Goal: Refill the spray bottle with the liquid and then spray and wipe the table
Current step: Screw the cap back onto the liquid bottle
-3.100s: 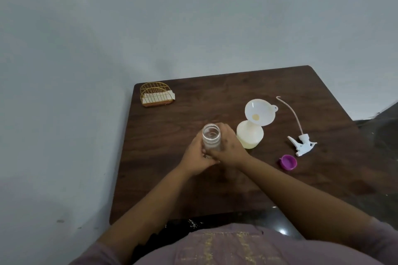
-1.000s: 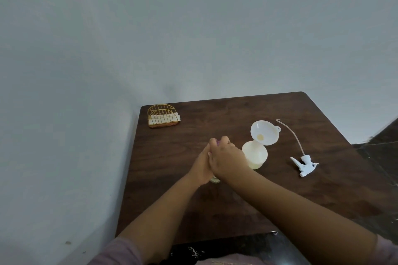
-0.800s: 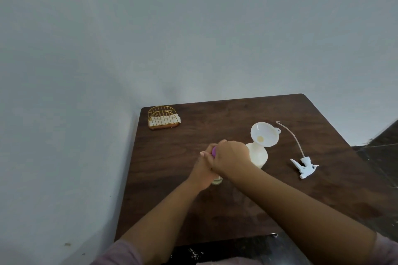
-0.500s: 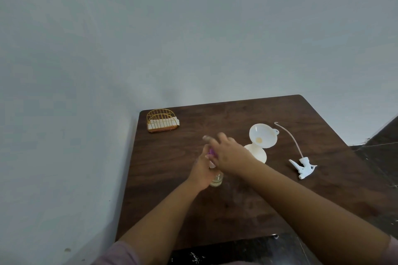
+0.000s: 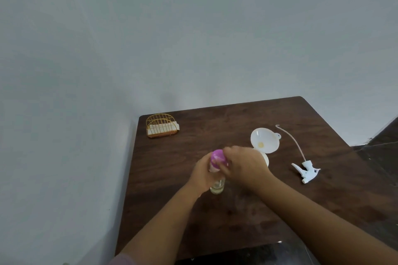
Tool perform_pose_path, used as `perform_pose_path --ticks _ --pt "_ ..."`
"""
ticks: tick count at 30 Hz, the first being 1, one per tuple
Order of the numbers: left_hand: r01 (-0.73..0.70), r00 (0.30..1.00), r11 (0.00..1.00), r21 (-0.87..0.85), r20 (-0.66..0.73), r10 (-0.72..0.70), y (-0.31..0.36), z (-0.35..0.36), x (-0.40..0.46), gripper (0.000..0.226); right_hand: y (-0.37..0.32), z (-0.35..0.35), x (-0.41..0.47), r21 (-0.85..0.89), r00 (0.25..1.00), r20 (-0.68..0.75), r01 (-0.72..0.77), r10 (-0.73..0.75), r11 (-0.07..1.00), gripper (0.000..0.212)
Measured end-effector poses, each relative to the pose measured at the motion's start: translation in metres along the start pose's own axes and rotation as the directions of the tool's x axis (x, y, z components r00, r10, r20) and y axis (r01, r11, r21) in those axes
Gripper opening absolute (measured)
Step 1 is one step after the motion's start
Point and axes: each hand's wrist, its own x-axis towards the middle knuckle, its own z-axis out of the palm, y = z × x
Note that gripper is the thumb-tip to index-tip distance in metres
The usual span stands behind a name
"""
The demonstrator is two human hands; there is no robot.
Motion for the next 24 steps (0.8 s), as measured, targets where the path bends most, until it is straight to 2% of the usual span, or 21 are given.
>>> perform_pose_path --ticks 2,4,5,7,8,10,11,14,15,17,19,21,23,24 --pt "0.015 1.000 1.000 -0.015 -0.003 -0.015 -0.002 -0.002 0.000 0.056 0.001 -0.004 0.007 0.077 0.996 -0.035 0.088 -0.085 0.993 0.027" --pt "0.032 0.999 0.999 -0.016 0.013 -0.031 -0.001 -0.001 0.001 0.046 -0.003 0.001 0.015 0.100 0.982 0.050 0.176 -0.181 0.979 0.034" --pt "0.033 0.999 0.998 0.056 0.001 -0.033 0.001 0.000 0.001 0.040 -0.009 0.005 0.017 0.078 0.976 0.111 0.179 -0.187 0.981 0.036" --pt "0.027 1.000 0.988 0.154 0.013 -0.029 0.003 0.002 -0.001 0.032 -0.022 0.011 0.017 0.002 0.978 0.169 0.123 -0.121 0.992 0.035" --pt "0.021 1.000 0.983 0.183 0.018 -0.024 0.004 0.002 -0.003 0.031 -0.026 0.012 0.016 0.005 0.983 0.179 0.037 -0.037 0.999 0.034" --pt "0.028 0.999 0.970 0.242 0.023 -0.034 0.004 0.003 -0.004 0.037 -0.031 0.009 0.021 0.052 0.962 0.244 -0.138 0.121 0.989 0.030" --pt "0.030 0.999 0.968 0.248 0.032 -0.039 0.003 0.002 -0.004 0.042 -0.033 0.005 0.024 0.051 0.951 0.270 -0.168 0.148 0.984 0.034" --pt "-0.003 0.996 0.980 0.197 0.093 -0.015 -0.002 0.001 -0.006 0.047 -0.032 -0.015 0.029 -0.097 0.915 0.358 -0.160 0.185 0.982 0.070" --pt "-0.006 0.996 0.988 0.157 0.086 -0.007 -0.002 0.000 -0.006 0.045 -0.028 -0.020 0.029 -0.133 0.923 0.338 -0.149 0.186 0.980 0.073" --pt "0.019 0.999 0.996 0.091 0.049 -0.023 -0.001 -0.001 -0.005 0.041 -0.022 -0.022 0.029 -0.132 0.959 0.245 -0.113 0.143 0.985 0.066" --pt "0.024 0.998 0.996 0.091 0.048 -0.029 0.003 -0.002 -0.004 0.039 -0.019 -0.013 0.027 -0.136 0.983 0.181 0.062 -0.037 0.989 0.054" --pt "0.029 0.999 0.983 0.183 0.028 -0.035 0.006 -0.001 -0.004 0.036 -0.018 0.002 0.025 -0.144 0.947 0.240 0.254 -0.216 0.956 0.045" --pt "0.056 0.998 0.982 0.178 0.020 -0.060 0.007 0.002 -0.004 0.039 -0.019 0.010 0.025 -0.162 0.951 0.236 0.240 -0.198 0.957 0.037" --pt "0.069 0.997 0.978 0.195 0.024 -0.075 0.007 0.004 -0.003 0.032 -0.020 0.012 0.026 -0.176 0.961 0.219 0.208 -0.167 0.962 0.036"
